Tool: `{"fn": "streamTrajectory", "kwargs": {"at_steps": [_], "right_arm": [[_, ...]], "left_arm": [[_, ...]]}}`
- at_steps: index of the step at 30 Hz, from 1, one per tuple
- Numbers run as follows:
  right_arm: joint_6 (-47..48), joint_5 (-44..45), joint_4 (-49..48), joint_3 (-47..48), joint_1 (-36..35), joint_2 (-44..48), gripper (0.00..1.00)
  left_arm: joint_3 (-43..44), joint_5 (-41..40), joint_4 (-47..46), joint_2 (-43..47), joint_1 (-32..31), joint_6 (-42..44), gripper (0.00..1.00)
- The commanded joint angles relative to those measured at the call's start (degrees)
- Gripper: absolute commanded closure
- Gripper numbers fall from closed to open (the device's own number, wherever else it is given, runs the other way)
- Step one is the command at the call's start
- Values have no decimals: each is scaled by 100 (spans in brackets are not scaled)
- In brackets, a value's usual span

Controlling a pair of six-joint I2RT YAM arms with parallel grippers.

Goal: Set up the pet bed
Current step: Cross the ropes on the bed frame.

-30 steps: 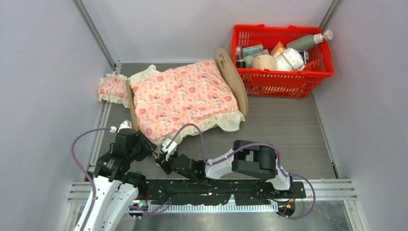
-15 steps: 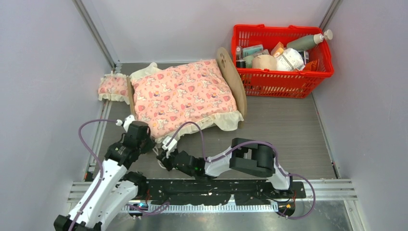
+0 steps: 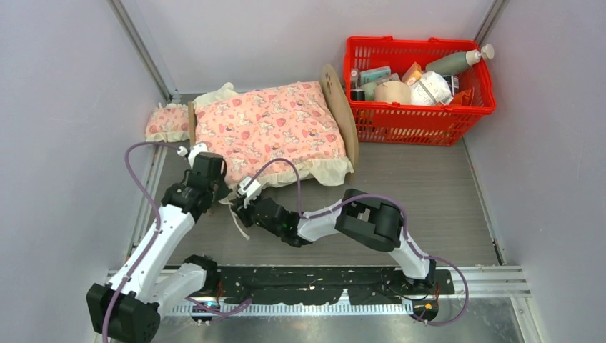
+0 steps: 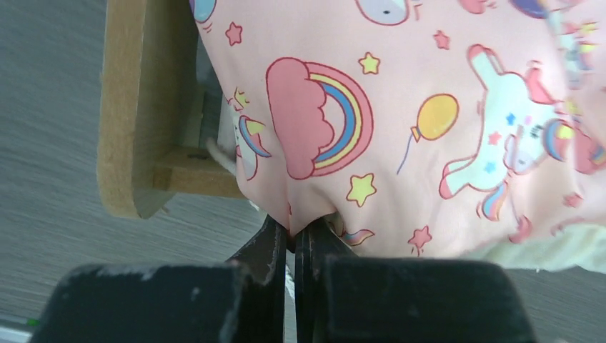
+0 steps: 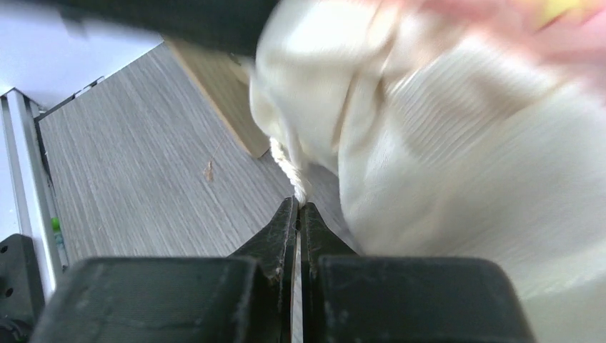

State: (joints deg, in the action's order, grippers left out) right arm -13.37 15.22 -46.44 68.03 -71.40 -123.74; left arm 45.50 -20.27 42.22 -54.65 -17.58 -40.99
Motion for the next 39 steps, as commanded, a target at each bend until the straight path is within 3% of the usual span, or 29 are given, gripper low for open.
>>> {"fn": "streamTrajectory", "kwargs": {"at_steps": [1, 5, 16, 22, 24, 27, 29, 32, 39], "right_arm": [[25, -230, -22, 125, -75, 0, 95], [56, -471, -47, 124, -126, -5, 95], [-261, -337, -206, -93, -203, 71, 95], [-282, -382, -213, -89, -190, 79, 95], [-249, -439, -206, -112, -191, 117, 95], [-307, -598, -266, -220, -191, 271, 95], [-387, -696, -263, -274, -191, 398, 95], [-437, -915, -172, -287, -218, 548, 95], [-488, -999, 39, -381, -302, 835, 95]], "left_arm": [[663, 226, -53, 292, 36, 1104, 100], [818, 97, 248, 505, 66, 1625, 100], [1288, 1021, 895, 536, 340, 3044, 100], [1377, 1414, 891, 579, 606, 3171, 100], [1197, 1276, 793, 517, 615, 2741, 93], [842, 1309, 625, 482, 616, 2073, 65], [688, 1412, 559, 518, 616, 1855, 56], [760, 1040, 813, 527, 624, 1682, 49], [834, 859, 1243, 1204, 686, 1019, 46]]}}
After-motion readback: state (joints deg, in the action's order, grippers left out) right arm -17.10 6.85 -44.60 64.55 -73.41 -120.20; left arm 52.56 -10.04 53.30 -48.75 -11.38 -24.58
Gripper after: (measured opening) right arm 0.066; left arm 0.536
